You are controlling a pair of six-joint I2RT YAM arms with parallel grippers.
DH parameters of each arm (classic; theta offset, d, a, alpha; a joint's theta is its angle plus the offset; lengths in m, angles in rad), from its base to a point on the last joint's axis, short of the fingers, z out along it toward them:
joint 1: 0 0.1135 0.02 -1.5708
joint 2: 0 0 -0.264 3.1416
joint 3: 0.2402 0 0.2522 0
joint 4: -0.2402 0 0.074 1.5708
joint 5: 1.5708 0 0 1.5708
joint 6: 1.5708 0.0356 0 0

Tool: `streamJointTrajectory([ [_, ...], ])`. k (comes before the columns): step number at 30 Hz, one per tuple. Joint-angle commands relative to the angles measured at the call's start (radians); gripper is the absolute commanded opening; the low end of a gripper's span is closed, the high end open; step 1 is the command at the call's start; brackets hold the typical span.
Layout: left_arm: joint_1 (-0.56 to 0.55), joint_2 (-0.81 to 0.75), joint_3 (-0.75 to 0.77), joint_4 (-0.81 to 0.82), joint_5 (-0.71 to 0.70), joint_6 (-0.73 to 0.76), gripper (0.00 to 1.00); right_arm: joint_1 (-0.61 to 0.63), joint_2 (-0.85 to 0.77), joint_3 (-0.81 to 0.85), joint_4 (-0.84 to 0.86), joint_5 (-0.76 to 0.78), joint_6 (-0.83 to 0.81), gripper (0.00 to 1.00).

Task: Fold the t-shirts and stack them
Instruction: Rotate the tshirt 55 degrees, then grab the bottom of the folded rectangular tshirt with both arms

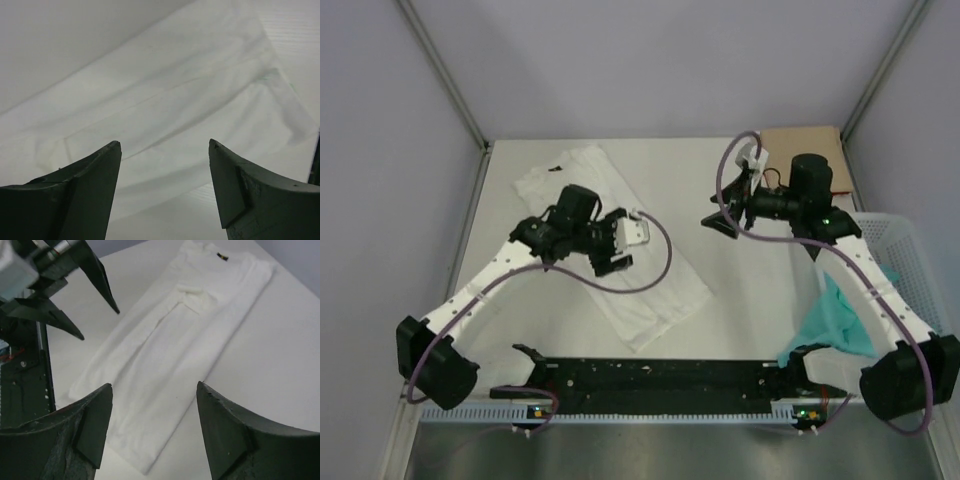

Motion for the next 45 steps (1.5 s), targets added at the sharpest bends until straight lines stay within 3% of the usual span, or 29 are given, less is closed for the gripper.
streamJointTrajectory([
  [1, -0.107, -0.077, -0.255, 0.013, 0.241, 0.092, 0.74, 0.012, -0.126, -0.084, 0.044, -0.203, -0.505, 0.70],
  [6, -0.283, -0.174, -0.478, 0.174, 0.250, 0.107, 0.75, 0.027, -0.091, -0.098, -0.202, -0.087, -0.721, 0.79],
  [9, -0.360, -0.178, -0.521, 0.183, 0.181, 0.142, 0.75, 0.160, -0.097, -0.185, -0.283, 0.216, -0.902, 0.80],
  [11, -0.383, -0.177, -0.560, 0.211, 0.171, 0.159, 0.75, 0.213, -0.060, -0.202, -0.401, 0.344, -0.994, 0.79],
  [15, -0.423, -0.149, -0.627, 0.318, 0.133, 0.165, 0.75, 0.341, -0.030, -0.299, -0.411, 0.591, -1.146, 0.78],
  [22, -0.467, -0.094, -0.637, 0.300, 0.090, 0.185, 0.71, 0.417, 0.059, -0.409, -0.213, 0.665, -1.244, 0.76],
  [30, -0.524, -0.049, -0.630, 0.218, 0.085, 0.231, 0.70, 0.466, 0.205, -0.363, -0.185, 0.661, -1.261, 0.72],
  [33, -0.526, -0.017, -0.617, 0.261, 0.052, 0.202, 0.66, 0.468, 0.219, -0.357, -0.196, 0.647, -1.250, 0.60],
  [42, -0.526, 0.083, -0.593, 0.280, -0.053, 0.153, 0.10, 0.484, 0.208, -0.376, -0.221, 0.641, -1.233, 0.04],
  [43, -0.526, 0.069, -0.581, 0.262, -0.070, 0.142, 0.00, 0.487, 0.202, -0.370, -0.230, 0.639, -1.233, 0.00],
  [45, -0.523, 0.026, -0.553, 0.238, -0.093, 0.100, 0.00, 0.495, 0.182, -0.360, -0.247, 0.638, -1.232, 0.00],
])
